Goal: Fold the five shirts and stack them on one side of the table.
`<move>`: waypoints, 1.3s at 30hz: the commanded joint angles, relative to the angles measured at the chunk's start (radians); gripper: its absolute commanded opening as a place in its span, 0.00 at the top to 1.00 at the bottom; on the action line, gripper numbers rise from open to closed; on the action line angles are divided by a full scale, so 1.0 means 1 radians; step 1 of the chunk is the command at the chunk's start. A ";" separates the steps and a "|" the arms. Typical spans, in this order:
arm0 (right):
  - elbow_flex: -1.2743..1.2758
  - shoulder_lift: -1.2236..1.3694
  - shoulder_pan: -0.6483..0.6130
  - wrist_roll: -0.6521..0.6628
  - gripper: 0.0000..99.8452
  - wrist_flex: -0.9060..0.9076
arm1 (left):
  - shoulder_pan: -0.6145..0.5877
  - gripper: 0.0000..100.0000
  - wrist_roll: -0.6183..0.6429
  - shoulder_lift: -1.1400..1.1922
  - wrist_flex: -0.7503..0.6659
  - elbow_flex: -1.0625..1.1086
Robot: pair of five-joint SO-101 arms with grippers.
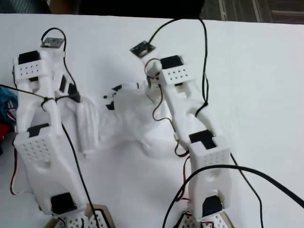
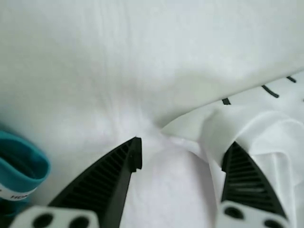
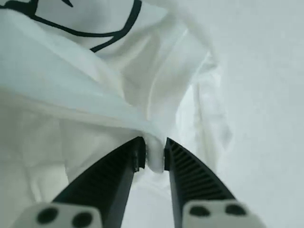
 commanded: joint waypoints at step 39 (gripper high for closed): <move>-0.322 -0.245 0.271 0.190 0.98 0.036 | 0.451 0.70 -0.183 -0.311 0.238 0.077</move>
